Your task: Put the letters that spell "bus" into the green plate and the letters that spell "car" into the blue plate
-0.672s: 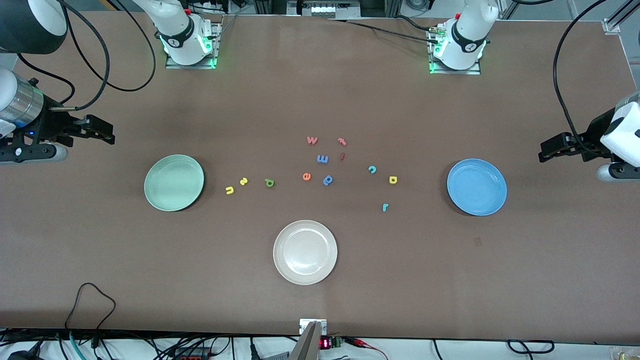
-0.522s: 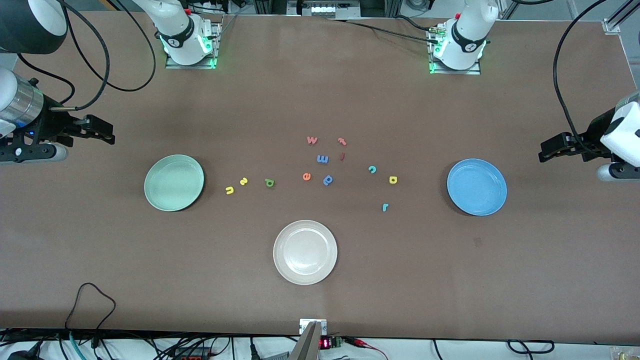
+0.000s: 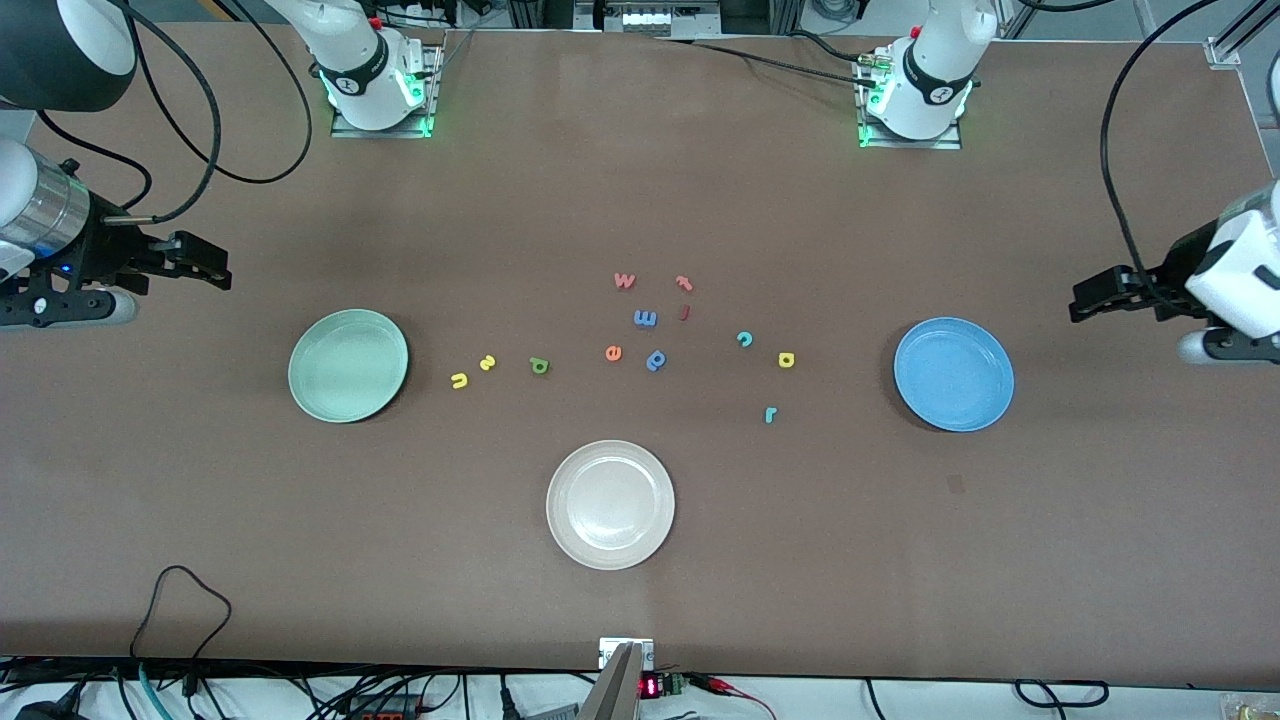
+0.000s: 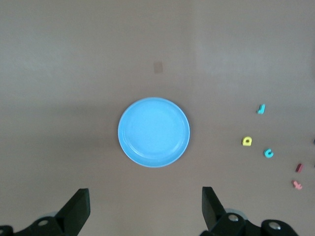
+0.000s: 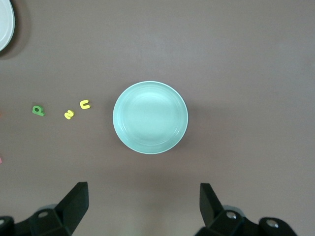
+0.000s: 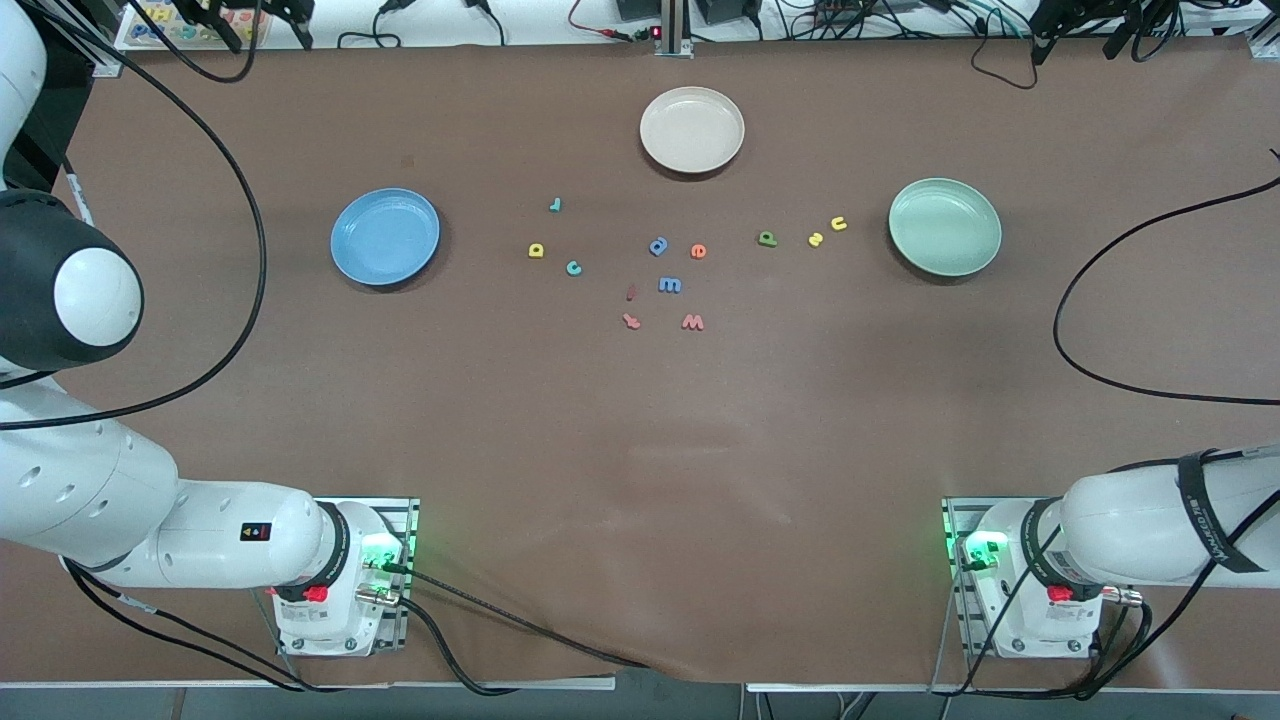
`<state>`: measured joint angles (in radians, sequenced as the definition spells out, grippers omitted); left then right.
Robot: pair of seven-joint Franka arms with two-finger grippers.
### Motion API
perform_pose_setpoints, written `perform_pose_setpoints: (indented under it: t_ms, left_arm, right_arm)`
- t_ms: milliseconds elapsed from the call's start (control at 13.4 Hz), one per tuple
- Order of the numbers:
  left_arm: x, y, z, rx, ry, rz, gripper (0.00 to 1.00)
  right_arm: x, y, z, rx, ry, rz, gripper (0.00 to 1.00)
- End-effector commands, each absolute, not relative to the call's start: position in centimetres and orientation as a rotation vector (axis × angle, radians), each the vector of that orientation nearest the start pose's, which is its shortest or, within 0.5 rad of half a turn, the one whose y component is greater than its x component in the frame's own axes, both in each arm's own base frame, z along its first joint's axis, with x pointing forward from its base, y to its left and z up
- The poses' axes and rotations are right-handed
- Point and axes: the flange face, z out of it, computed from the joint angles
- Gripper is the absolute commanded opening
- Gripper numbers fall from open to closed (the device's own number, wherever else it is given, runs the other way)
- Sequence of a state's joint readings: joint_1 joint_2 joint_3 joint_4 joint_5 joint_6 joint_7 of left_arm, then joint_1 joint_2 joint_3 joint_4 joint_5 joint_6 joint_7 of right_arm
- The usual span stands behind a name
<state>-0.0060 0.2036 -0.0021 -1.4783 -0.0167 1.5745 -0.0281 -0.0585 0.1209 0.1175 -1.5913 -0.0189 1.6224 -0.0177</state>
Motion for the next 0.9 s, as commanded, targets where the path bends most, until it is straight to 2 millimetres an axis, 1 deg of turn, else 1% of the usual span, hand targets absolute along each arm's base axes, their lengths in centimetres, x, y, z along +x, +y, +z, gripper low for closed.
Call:
perform_pose_setpoints:
  t_ms: [0,75,149,224,299,373,448,522,597,672,746,821]
  left_arm:
    - [62.8,-4.3,48.3,-3.158,0.088,0.327,1.0]
    - [63.7,-5.8,45.8,-3.157,0.124,0.348,1.0]
    - [64.3,-7.6,43.9,-3.154,0.165,0.354,1.0]
    - [64.7,-9.2,42.0,-3.152,0.202,0.364,1.0]
    - [65.1,-11.2,40.0,-3.154,0.24,0.374,1.0]
    - [65.5,-13.7,37.6,-3.153,0.29,0.37,1.0]
    - [65.8,-16.0,35.4,-3.154,0.326,0.346,1.0]
    - [65.8,-19.2,33.0,-3.152,0.378,0.307,1.0]
    - [65.7,-22.0,30.8,-3.152,0.424,0.277,1.0]
    - [65.3,-24.3,28.9,-3.151,0.455,0.258,1.0]
    - [65.2,-25.8,27.6,-3.155,0.457,0.226,0.98]
    - [65.4,-27.0,26.5,-3.163,0.442,0.185,0.96]
  right_arm:
    - [59.9,5.6,51.5,-3.117,-0.206,0.226,1.0]
    - [60.1,7.0,50.7,-3.114,-0.24,0.241,1.0]
    - [60.5,8.9,49.2,-3.109,-0.287,0.253,1.0]
    - [61.0,11.3,47.2,-3.106,-0.347,0.261,1.0]
    - [61.4,12.9,45.4,-3.1,-0.38,0.254,1.0]
    - [61.8,14.2,43.3,-3.105,-0.349,0.245,1.0]
    - [61.9,15.1,41.1,-3.117,-0.271,0.229,1.0]
    - [61.4,16.6,38.7,-3.115,-0.298,0.177,1.0]
    - [60.4,18.2,36.8,-3.112,-0.338,0.132,1.0]
    - [60.0,18.7,35.2,-3.109,-0.342,0.101,1.0]
    - [59.9,18.7,33.7,-3.105,-0.341,0.075,1.0]
    - [59.8,19.3,32.0,-3.098,-0.354,0.055,1.0]
